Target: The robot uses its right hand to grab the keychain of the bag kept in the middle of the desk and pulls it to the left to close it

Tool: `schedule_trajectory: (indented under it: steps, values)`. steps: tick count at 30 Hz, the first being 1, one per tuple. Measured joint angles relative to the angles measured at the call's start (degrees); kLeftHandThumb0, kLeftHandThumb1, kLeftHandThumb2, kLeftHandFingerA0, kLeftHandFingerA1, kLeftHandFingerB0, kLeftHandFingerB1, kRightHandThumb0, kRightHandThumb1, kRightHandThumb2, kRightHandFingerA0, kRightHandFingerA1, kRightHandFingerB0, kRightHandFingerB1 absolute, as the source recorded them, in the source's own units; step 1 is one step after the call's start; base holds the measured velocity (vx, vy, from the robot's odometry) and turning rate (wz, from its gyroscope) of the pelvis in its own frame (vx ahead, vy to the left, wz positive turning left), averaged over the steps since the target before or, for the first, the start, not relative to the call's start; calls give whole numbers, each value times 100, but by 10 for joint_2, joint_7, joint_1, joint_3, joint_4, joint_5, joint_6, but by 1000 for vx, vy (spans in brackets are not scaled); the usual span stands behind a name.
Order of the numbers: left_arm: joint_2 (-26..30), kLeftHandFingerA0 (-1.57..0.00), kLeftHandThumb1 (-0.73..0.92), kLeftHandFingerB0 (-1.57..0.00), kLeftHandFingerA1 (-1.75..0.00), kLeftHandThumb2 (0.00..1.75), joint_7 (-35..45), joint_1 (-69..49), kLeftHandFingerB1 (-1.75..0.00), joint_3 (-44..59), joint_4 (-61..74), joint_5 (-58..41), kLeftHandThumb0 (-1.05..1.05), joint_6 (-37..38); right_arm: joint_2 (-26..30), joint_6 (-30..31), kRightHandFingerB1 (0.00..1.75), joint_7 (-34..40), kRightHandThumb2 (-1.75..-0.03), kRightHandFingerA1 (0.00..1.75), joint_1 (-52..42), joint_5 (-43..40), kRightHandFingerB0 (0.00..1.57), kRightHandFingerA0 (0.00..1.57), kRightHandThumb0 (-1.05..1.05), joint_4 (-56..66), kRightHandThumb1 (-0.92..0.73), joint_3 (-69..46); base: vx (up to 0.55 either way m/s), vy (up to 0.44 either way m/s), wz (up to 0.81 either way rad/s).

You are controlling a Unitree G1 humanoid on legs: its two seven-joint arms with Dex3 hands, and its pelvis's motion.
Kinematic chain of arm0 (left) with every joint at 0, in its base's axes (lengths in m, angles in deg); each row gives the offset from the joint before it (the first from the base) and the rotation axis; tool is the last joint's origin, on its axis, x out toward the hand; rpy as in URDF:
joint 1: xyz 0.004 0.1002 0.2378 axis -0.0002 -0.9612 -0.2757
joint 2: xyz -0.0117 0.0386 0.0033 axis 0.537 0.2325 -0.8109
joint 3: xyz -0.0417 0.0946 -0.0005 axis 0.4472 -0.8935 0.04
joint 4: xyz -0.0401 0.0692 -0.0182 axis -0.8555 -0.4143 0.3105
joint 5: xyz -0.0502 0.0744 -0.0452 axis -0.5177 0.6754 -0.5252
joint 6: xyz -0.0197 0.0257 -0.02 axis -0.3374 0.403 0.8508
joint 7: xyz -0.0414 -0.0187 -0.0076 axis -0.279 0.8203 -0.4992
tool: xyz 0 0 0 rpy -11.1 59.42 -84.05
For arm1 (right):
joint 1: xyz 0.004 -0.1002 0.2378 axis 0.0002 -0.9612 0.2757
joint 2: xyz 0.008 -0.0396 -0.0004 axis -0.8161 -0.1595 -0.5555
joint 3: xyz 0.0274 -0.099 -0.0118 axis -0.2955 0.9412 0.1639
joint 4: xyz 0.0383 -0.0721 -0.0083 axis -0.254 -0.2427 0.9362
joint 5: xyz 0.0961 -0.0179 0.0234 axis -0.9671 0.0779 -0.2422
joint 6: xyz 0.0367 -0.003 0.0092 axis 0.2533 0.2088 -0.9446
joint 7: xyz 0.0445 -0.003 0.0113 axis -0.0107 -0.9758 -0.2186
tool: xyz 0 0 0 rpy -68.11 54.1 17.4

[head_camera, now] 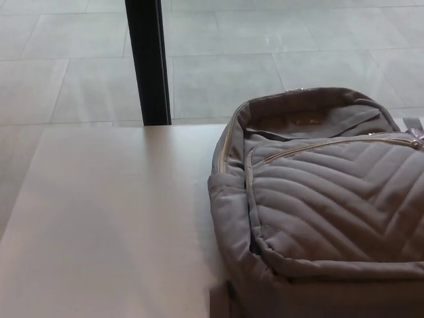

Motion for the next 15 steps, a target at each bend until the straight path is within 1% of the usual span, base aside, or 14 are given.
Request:
schedule_trajectory:
  steps: [1,2,3,5,6,7,8,9,10,11,12,13,14,15]
  values:
    - [0,-40,60,-23,-130,69,1,2,-120,-2,1,0,-105,0,3,2,14,0,-90,21,11,-6,0,1,-70,21,-59,-6,0,0,0]
    - [0,-39,58,-22,-128,68,1,4,-118,-3,2,1,-105,0,5,4,15,-1,-89,23,21,-12,0,1,-70,41,-56,-12,0,0,0]
    - [0,-40,58,-22,-128,67,1,6,-119,-4,2,1,-105,0,6,6,18,-1,-90,35,31,-16,0,12,-71,60,-56,-17,0,0,0]
    - [0,-40,58,-22,-128,67,3,7,-119,-6,2,1,-105,0,7,12,18,-1,-90,35,48,-23,0,12,-71,96,-56,-22,0,0,0]
    - [0,-40,53,-21,-132,69,4,8,-123,-8,3,1,-105,0,8,17,22,-1,-88,46,58,-28,2,9,-72,122,-55,-25,0,0,0]
    - [0,-42,54,-23,-133,70,5,8,-123,-8,3,1,-105,0,8,21,23,0,-88,49,65,-32,3,8,-72,140,-55,-27,0,0,0]
    - [0,-43,55,-24,-131,69,6,8,-123,-8,2,1,-105,0,8,25,29,0,-61,44,75,-35,6,18,-71,161,-70,-27,0,0,0]
    - [0,-44,56,-24,-133,69,6,9,-123,-9,2,1,-105,0,9,29,28,0,-60,45,87,-37,8,11,-71,184,-67,-26,0,0,0]
    - [0,-43,58,-24,-129,67,6,8,-118,-9,2,1,-105,0,9,32,34,0,-86,50,96,-37,4,5,-73,201,-52,-24,0,0,0]
    - [0,-43,58,-24,-129,67,7,8,-118,-10,2,1,-105,0,9,35,34,0,-86,50,107,-37,4,5,-73,221,-52,-21,0,0,0]
    - [0,-42,55,-23,-129,68,8,8,-121,-10,2,1,-105,0,10,38,30,-1,-89,51,120,-38,4,7,-75,239,-53,-17,0,0,0]
    - [0,-41,57,-27,-126,69,9,9,-117,-11,3,1,-105,0,13,42,27,-1,-86,49,135,-38,4,6,-67,260,-51,-12,0,0,0]
    - [0,-43,56,-24,-129,69,10,9,-121,-11,3,1,-105,0,15,45,30,-1,-85,49,143,-38,4,5,-62,275,-49,-7,0,0,0]
    - [0,-43,56,-24,-129,69,11,9,-121,-12,2,1,-105,0,19,50,30,-1,-85,49,154,-37,4,5,-62,301,-49,3,0,0,0]
